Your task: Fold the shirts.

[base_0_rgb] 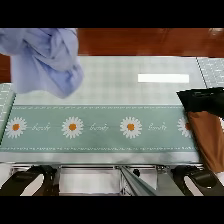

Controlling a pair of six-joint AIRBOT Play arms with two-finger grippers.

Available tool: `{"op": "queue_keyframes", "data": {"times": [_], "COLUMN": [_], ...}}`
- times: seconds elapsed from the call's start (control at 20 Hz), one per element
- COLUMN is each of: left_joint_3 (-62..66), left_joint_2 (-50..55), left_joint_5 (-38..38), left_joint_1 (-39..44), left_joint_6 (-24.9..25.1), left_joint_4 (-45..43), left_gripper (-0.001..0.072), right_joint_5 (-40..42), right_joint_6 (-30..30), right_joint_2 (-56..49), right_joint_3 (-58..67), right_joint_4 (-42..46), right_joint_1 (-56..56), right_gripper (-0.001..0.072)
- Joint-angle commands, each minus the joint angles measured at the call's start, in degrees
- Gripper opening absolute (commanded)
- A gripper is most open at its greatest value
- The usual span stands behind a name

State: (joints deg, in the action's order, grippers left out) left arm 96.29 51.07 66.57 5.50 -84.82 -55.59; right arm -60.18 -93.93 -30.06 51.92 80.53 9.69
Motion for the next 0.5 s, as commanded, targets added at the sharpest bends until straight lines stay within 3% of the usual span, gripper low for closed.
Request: {"op": "queue_keyframes", "data": {"times": [0.0, 0.15, 0.3, 0.45], "left_joint_3": [-6.62, -20.85, -35.82, -48.09], "left_joint_2": [-0.2, -0.59, -0.57, -0.48], "left_joint_5": [-1.33, -11.39, -27.43, -36.54], "left_joint_1": [10.38, 22.12, 33.57, 39.1], "left_joint_6": [0.07, -2.25, -6.4, -7.41], "left_joint_4": [0.35, 0.39, 1.51, 4.61], "left_gripper": [0.004, 0.004, 0.0041, 0.0041], "right_joint_5": [-0.26, -1.6, -3.34, -4.55], "right_joint_6": [0.11, 0.09, -0.15, -0.33], "right_joint_2": [0.66, 0.66, 0.66, 0.63], "right_joint_3": [0.04, 0.02, 0.02, -0.02], "right_joint_4": [-2.45, -2.6, -2.56, -2.47], "right_joint_1": [0.02, 0.0, 0.0, 0.02], "right_gripper": [0.0619, 0.0619, 0.0618, 0.0619]}}
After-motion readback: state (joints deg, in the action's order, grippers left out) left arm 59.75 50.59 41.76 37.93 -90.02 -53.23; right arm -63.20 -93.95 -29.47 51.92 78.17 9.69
